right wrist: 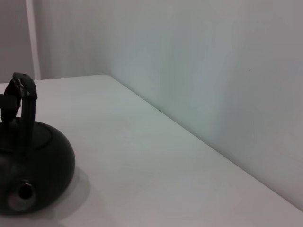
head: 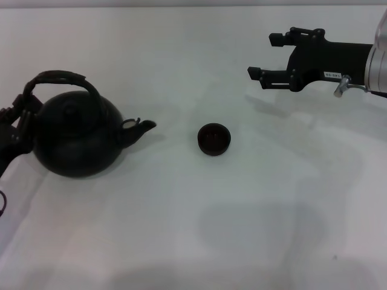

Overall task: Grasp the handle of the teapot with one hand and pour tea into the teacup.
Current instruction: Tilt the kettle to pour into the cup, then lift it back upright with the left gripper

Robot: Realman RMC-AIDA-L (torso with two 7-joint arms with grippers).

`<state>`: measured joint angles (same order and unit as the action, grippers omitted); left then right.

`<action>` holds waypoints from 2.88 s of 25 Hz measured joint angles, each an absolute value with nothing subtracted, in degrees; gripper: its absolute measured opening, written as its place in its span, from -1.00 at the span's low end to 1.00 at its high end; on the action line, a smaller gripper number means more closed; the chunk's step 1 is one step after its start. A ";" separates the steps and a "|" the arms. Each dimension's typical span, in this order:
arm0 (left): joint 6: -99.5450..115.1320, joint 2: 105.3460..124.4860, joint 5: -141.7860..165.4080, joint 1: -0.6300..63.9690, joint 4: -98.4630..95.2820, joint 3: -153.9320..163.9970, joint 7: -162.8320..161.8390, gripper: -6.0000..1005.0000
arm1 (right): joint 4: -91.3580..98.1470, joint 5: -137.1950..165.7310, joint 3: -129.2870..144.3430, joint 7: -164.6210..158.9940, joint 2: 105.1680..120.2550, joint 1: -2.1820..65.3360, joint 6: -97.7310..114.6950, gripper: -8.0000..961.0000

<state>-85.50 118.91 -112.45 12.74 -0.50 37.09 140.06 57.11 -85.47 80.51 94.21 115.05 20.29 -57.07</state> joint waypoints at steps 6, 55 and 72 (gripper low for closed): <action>-82.09 118.83 -112.33 12.72 -5.09 37.42 135.53 -0.58 | 57.04 -85.48 80.67 94.21 115.05 20.31 -57.04 0.75; -56.55 119.05 -77.95 7.17 -74.98 66.39 71.50 -0.66 | 53.25 -100.62 79.54 110.52 115.05 19.80 -56.20 0.59; -58.16 118.80 -54.46 8.89 -94.73 76.70 50.41 -0.66 | 50.36 -112.27 62.20 115.11 114.96 18.77 -62.77 0.59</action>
<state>-58.16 118.80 -54.46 8.89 -94.73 76.70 50.41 50.36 -112.27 62.20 115.11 114.96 18.77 -62.77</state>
